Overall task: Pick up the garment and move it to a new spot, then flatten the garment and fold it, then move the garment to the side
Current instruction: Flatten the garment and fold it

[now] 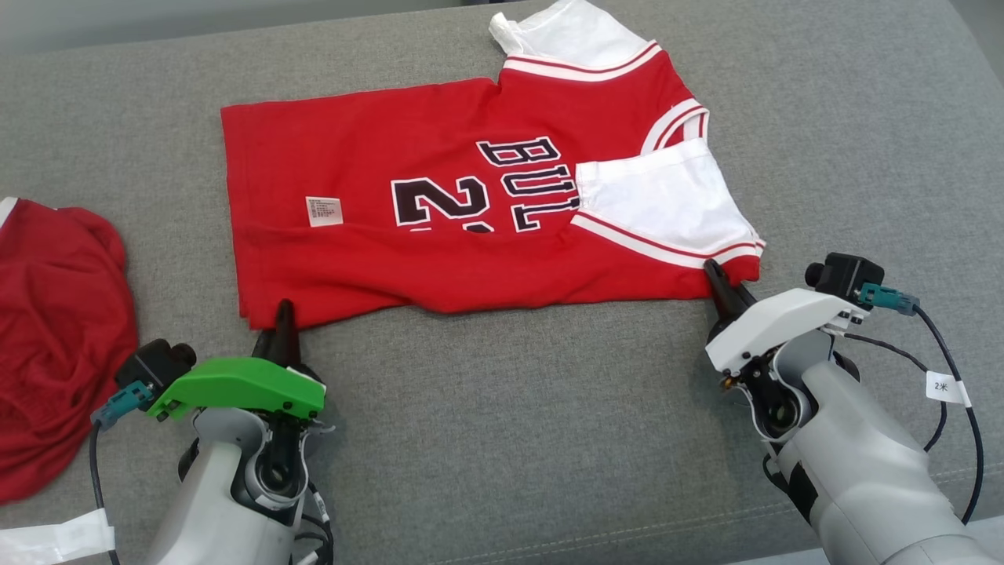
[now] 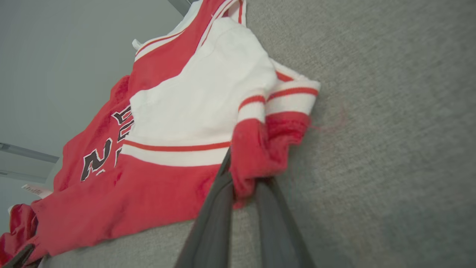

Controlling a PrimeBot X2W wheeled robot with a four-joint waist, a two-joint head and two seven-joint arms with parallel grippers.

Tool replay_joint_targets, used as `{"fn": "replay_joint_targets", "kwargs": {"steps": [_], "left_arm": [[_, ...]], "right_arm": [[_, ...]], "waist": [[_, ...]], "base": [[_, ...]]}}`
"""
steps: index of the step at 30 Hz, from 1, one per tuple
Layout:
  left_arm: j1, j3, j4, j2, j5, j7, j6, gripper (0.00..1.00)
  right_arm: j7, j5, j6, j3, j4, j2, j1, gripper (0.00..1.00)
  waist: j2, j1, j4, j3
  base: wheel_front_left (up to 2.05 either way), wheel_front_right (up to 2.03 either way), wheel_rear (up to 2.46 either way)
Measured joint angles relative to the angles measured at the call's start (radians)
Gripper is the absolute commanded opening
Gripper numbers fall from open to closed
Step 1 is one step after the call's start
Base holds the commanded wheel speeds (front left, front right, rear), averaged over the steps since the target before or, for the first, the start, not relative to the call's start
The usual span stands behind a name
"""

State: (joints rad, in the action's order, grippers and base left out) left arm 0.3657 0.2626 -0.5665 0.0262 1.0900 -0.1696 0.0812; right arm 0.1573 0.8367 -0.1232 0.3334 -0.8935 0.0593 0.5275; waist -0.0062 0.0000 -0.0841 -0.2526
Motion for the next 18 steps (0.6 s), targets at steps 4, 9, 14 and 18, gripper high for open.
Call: {"fn": "replay_joint_targets", "kwargs": {"steps": [4, 9, 14, 18], "left_arm": [[0.002, -0.004, 0.000, 0.000, 0.006, -0.021, 0.000, 0.00], [0.004, -0.008, 0.005, 0.000, 0.007, -0.042, 0.002, 0.00], [0.003, -0.025, 0.017, 0.000, 0.007, -0.053, -0.009, 0.00], [-0.005, -0.028, 0.036, 0.000, 0.007, -0.062, -0.027, 0.00]], "right_arm": [[0.001, 0.000, 0.000, 0.011, -0.002, 0.001, 0.001, 0.00], [0.025, 0.001, 0.000, 0.024, 0.011, 0.001, 0.002, 0.00], [0.045, 0.013, 0.000, 0.029, 0.032, 0.001, 0.001, 0.00], [0.055, 0.021, 0.000, 0.032, 0.056, 0.003, -0.009, 0.00]], "waist": [[0.0000, 0.0000, 0.001, 0.000], [0.0000, 0.0000, -0.003, 0.004], [0.0000, 0.0000, -0.007, 0.016], [0.0000, 0.0000, -0.009, 0.035]], "base": [[0.00, 0.00, 0.00], [0.00, 0.00, 0.00], [0.00, 0.00, 0.00], [0.00, 0.00, 0.00]]}}
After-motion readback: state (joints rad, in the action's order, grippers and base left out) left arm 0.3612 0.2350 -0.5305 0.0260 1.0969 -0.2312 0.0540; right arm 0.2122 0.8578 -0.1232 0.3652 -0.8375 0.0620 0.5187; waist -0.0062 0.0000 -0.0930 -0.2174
